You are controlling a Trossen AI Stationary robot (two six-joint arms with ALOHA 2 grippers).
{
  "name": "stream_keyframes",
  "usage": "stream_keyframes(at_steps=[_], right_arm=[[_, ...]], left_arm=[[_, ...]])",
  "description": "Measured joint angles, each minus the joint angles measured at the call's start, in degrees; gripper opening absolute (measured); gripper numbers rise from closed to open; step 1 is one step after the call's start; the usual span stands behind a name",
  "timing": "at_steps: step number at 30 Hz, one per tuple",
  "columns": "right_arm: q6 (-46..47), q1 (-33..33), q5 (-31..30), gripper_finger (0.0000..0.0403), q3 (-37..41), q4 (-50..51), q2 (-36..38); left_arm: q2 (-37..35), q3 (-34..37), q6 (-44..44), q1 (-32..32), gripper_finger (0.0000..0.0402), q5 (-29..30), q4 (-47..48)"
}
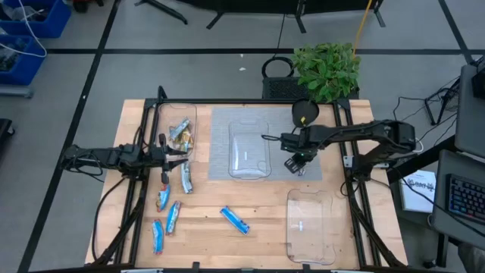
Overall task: Pick and place Granola Bars by type
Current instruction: Put the blue granola bar into the bottom right transparent bin
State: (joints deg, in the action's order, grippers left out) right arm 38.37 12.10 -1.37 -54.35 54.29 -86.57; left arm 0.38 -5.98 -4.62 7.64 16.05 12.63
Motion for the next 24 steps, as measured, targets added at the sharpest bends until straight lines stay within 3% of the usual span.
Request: stream_keyframes(at_steps=[6, 12, 15, 19, 24], right_arm=[[-0.05, 0.0, 0.0, 0.0116, 0.0, -3.6, -3.58], [-0.28, 0.33, -0.13, 0.0102, -0.04, -4.5, -5.78], [-1.38, 0.31, -0.26, 0.0079, -0.09, -4.73, -6.14], [-2.85, 0.1, -1.49, 0.0019, -0.02, -5.11, -5.58], [-4.7, -1.72, -8.86, 0.0004, 0.02, -6.27, -2.89]], left_arm=[[0.0, 0.0, -0.04, 0.0, 0.012, 0.02, 0.8], [0.0, 0.0, -0.04, 0.0, 0.012, 0.04, 1.41], [0.0, 0.0, -0.04, 0.0, 0.012, 0.04, 1.39], [0.0, 0.0, -0.06, 0.0, 0.012, 0.04, 2.17], [0.0, 0.0, -0.09, 0.0, 0.012, 0.5, 2.79]])
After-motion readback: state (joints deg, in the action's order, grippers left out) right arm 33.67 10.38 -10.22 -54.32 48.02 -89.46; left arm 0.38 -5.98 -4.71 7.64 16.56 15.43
